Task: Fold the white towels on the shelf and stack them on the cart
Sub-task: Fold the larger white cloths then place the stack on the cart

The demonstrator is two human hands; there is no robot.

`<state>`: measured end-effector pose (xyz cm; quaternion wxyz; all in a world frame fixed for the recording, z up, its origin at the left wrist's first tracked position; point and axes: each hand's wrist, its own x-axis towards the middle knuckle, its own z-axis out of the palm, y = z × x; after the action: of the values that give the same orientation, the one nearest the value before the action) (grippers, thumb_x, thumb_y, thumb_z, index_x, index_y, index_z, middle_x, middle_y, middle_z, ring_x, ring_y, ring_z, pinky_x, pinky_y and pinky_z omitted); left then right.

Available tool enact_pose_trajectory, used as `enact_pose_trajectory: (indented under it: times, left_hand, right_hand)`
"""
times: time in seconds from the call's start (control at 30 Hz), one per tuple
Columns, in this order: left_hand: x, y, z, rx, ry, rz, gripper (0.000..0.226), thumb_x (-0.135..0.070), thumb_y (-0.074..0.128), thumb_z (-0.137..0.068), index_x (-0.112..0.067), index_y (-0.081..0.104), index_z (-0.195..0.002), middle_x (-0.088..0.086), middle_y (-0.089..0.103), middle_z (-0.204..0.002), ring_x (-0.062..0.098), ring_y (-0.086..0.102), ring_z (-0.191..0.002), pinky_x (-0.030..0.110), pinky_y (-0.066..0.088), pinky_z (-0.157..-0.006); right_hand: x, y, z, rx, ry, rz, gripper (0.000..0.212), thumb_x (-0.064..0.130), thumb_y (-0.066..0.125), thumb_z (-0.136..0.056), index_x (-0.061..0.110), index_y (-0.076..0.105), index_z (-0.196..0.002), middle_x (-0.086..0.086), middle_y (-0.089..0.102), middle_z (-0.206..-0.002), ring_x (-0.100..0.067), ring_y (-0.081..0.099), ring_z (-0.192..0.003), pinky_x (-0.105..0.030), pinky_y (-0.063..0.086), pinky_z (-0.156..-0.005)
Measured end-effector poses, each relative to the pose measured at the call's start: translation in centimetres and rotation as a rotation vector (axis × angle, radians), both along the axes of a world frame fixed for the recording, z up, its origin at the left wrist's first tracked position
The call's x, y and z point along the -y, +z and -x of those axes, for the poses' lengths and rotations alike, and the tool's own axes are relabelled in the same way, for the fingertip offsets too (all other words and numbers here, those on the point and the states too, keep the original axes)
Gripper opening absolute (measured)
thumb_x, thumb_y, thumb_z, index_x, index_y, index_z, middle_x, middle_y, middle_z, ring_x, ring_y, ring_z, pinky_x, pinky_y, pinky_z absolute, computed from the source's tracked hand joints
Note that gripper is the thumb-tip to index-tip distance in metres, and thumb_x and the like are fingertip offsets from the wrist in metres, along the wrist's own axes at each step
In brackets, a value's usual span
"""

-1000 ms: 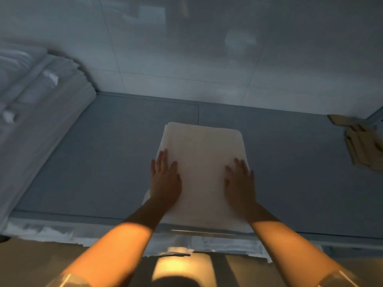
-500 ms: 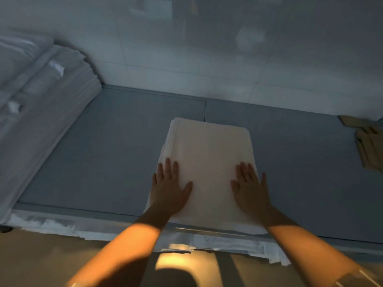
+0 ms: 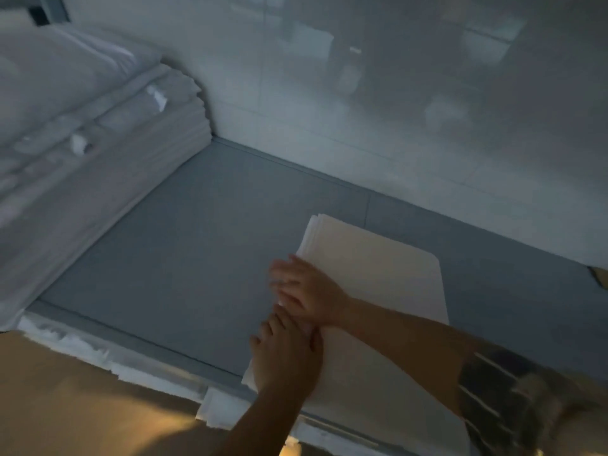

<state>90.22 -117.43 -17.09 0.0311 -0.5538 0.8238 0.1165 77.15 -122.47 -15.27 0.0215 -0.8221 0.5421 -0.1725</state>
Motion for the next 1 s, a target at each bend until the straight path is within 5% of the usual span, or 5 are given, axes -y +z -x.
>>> enact_pose_trajectory:
  times: [0.23,0.47,0.63,0.8,1.0]
  left_hand:
    - [-0.7,-0.9,-0.8,-0.071,0.136,-0.040,0.062,-0.067,0.018,-0.087,-0.018,0.046,-0.113,0.001,0.049,-0.108,0.020,0.048,-0.102,0.036,0.038,-0.077]
    - [-0.6,-1.5,-0.1,-0.152,0.177,-0.007,0.058,-0.068,0.017,-0.086,-0.021,0.045,-0.105,-0.001,0.048,-0.104,0.019,0.048,-0.103,0.034,0.042,-0.077]
    - [-0.9,-1.6,0.0,-0.141,0.176,0.036,0.060,-0.067,0.016,-0.086,-0.020,0.048,-0.103,0.000,0.050,-0.102,0.019,0.050,-0.098,0.033,0.040,-0.072]
    - [-0.7,-1.2,0.2,-0.115,0.148,0.080,0.064,-0.062,0.018,-0.088,-0.014,0.053,-0.112,0.007,0.054,-0.110,0.026,0.050,-0.105,0.039,0.040,-0.080]
    - [-0.1,0.7,-1.9,-0.271,-0.555,0.147,0.076,-0.060,0.030,-0.095,-0.006,0.026,-0.149,0.013,0.012,-0.159,0.028,-0.008,-0.146,0.039,-0.010,-0.117]
  right_hand:
    - [2.4,-1.2,1.9,0.021,-0.005,-0.128,0.037,0.002,0.059,-0.087,0.002,0.049,-0.051,-0.016,0.049,-0.054,-0.030,0.048,-0.055,-0.038,0.043,-0.060]
    - [9.3,-0.6,10.2,-0.041,-0.561,-0.137,0.038,0.016,0.042,-0.099,-0.006,0.065,-0.081,-0.023,0.065,-0.087,-0.033,0.057,-0.093,-0.037,0.029,-0.106]
    - [4.5,-2.3,5.4,-0.103,-0.029,-0.232,0.035,0.018,0.043,-0.092,0.007,0.060,-0.063,-0.008,0.061,-0.067,-0.026,0.055,-0.071,-0.040,0.040,-0.090]
    - [4.4,-0.7,10.2,-0.248,-0.540,-0.303,0.044,0.028,0.031,-0.104,0.009,0.040,-0.142,-0.011,0.032,-0.153,-0.026,0.024,-0.143,-0.045,0.012,-0.115]
    - [-7.8,0.7,3.4,-0.023,-0.327,-0.628,0.071,0.044,0.039,-0.099,0.005,0.011,-0.151,-0.011,-0.002,-0.160,-0.021,-0.003,-0.148,-0.037,-0.001,-0.118]
